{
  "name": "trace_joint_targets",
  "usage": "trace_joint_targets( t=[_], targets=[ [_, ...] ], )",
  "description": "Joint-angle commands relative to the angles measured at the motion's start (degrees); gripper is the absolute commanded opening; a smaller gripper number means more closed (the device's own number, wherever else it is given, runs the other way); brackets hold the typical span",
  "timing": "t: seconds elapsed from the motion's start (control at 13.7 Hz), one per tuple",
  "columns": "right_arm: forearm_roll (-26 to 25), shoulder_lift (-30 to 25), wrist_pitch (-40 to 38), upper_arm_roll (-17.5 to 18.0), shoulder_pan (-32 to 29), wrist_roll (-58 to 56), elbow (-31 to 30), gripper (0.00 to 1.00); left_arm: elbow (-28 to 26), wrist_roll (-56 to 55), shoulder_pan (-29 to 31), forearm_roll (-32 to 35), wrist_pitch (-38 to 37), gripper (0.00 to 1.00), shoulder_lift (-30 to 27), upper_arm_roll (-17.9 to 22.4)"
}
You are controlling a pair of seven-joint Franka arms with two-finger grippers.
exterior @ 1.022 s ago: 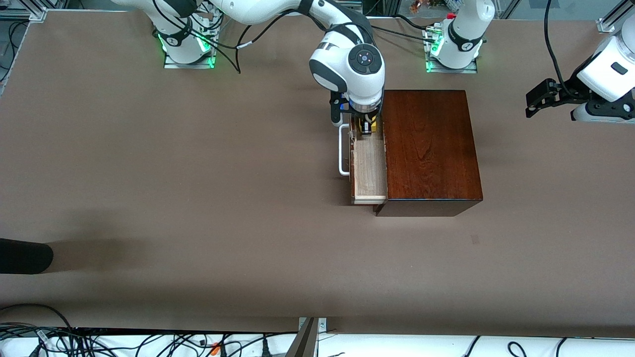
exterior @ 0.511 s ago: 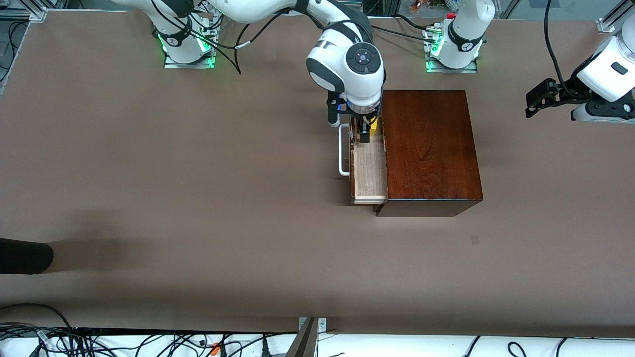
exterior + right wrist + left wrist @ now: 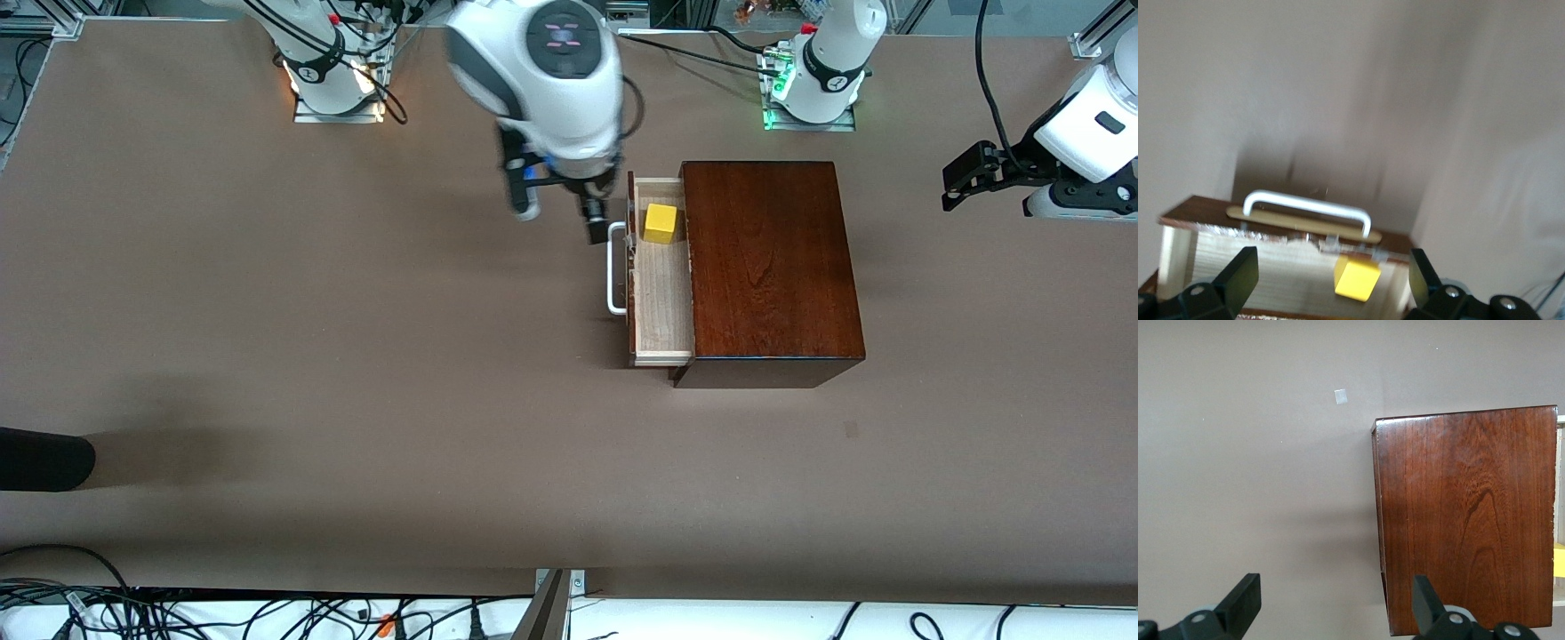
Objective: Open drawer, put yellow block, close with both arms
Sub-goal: 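Withdraw the right gripper while the left gripper moves toward the drawer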
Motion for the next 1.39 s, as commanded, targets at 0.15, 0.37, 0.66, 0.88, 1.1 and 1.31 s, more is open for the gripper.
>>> trace_joint_targets(
  t=[0.15,0.37,0.66,0.88,1.1,1.31],
  targets=[
    [1.63,-7.29,-12.84,0.14,-11.0,-27.42,-2.04,1.0,0.07,1.28,0.23,0.2,0.47,1.0,-0.15,-0.15],
    [1.63,-12.21,-16.28,-6.34,-12.69,-45.78,-5.11,1.0,0.34,1.19,0.23,-0.15,0.29,1.0,-0.15,-0.06],
    [1.63,-21.35,-15.24,-15.75,-13.39,-70.39,-15.73,1.0,8.05,1.19,-1.7,-0.59,-8.21,1.0,4.76,-0.93],
    [0.93,-29.6,-9.81,-20.25,-16.19,-88.76,-26.79,1.0,8.34,1.54,-4.59,-3.57,-9.63,1.0,7.04,-2.87],
    [0.49,-32.71,-6.45,-20.26,-24.18,-105.81,-32.01,1.0,8.51,1.46,-11.0,-9.18,-11.39,1.0,10.47,-4.37],
    [-1.0,-32.53,-3.82,-20.17,-29.9,-121.46,-32.19,1.0,8.51,3.37,-19.09,-10.08,-11.14,1.0,11.97,-4.46]
  ],
)
